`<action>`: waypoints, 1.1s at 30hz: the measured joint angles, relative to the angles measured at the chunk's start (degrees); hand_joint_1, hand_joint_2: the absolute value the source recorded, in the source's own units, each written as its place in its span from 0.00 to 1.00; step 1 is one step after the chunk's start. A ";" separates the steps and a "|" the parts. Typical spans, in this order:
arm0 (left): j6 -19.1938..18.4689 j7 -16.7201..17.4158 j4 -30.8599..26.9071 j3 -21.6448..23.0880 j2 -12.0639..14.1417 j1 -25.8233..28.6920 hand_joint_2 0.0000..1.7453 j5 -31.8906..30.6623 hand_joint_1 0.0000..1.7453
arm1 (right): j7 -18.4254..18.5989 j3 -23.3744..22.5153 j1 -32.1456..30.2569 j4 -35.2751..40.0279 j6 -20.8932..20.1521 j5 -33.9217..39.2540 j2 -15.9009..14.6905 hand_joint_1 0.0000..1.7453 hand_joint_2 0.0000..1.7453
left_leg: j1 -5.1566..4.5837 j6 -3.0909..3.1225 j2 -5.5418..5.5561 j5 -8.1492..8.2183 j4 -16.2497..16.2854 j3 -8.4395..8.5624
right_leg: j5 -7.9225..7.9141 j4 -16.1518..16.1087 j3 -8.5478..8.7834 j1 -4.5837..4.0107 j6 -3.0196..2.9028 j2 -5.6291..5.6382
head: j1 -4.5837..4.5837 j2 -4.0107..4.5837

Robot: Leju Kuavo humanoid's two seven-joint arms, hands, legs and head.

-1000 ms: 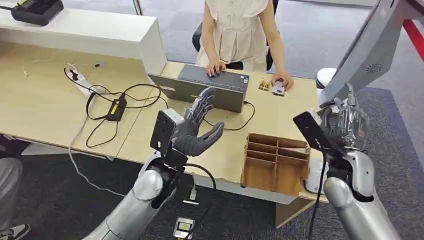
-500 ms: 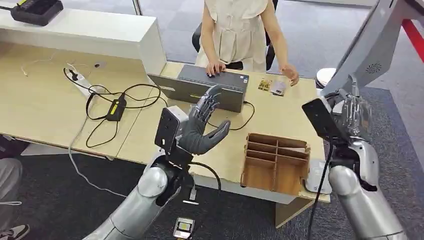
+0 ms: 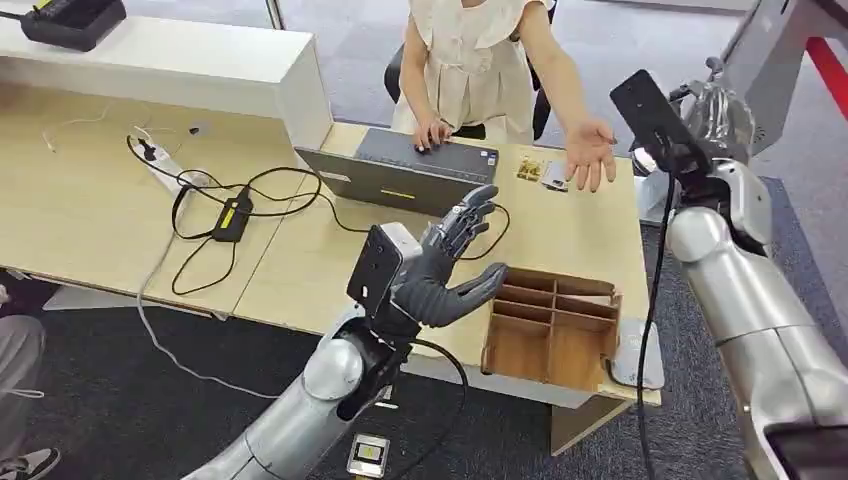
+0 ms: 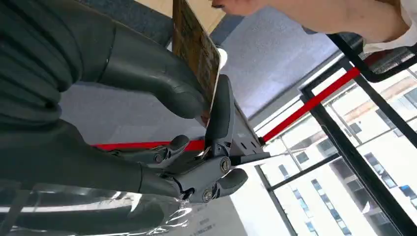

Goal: Pass the card to the sensor for recognition and then transmit it.

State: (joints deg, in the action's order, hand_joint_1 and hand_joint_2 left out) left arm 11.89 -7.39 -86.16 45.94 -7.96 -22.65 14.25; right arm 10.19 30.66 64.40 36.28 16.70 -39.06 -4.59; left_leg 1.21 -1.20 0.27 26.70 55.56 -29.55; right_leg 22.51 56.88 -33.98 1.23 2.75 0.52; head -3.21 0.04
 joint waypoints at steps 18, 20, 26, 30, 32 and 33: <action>1.90 0.39 1.33 0.04 0.13 -0.01 1.00 -0.02 0.00 | 1.16 1.03 2.39 -11.91 0.15 1.88 6.34 1.00 1.00 | -0.01 0.00 0.00 0.00 0.00 0.01 | 0.00 0.00 0.00 0.00 0.00 0.00 | 0.00 0.00; 1.90 0.39 1.38 0.04 0.15 -0.01 1.00 -0.02 0.00 | 1.14 1.07 2.39 -12.54 0.20 1.88 6.62 1.00 1.00 | -0.01 0.00 0.01 0.00 0.00 0.00 | 0.00 0.00 0.00 0.00 0.00 0.00 | 0.00 0.00; 2.03 0.55 1.90 0.04 0.17 -0.01 1.00 0.17 0.00 | 0.81 1.16 2.31 -14.09 -0.63 2.21 7.41 1.00 1.00 | -0.01 0.00 0.00 0.00 0.00 0.01 | 0.00 0.00 0.00 0.01 0.00 0.00 | 0.00 0.00; 2.49 0.57 2.25 0.04 0.20 -0.01 1.00 0.63 0.00 | 0.83 1.51 1.44 -14.97 -1.31 2.06 8.02 0.00 1.00 | -0.01 0.00 0.00 0.00 0.00 0.01 | 0.00 0.00 0.00 0.01 0.00 0.00 | -0.02 0.00; 2.67 0.61 2.27 0.04 0.24 0.00 1.00 0.74 0.00 | 0.85 1.64 1.09 -15.34 -1.20 2.17 8.18 0.00 1.00 | -0.01 0.00 0.01 0.00 0.00 0.00 | 0.00 0.00 0.00 0.01 0.00 0.00 | -0.02 0.00; 2.89 0.68 2.27 0.04 0.31 0.00 1.00 0.81 0.00 | 0.83 1.66 1.05 -15.51 -0.98 2.36 8.24 0.00 1.00 | -0.01 0.00 0.00 0.00 0.00 0.01 | 0.00 0.00 0.00 0.01 0.00 0.00 | 0.00 0.00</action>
State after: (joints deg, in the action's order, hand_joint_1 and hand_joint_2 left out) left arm 14.77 -6.71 -83.89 45.99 -7.65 -22.65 15.06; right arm 11.02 32.33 65.45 20.76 15.71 -36.70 3.65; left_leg 1.20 -1.20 0.28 26.69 55.57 -29.54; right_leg 22.50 56.88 -33.98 1.24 2.75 0.52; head -3.21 0.04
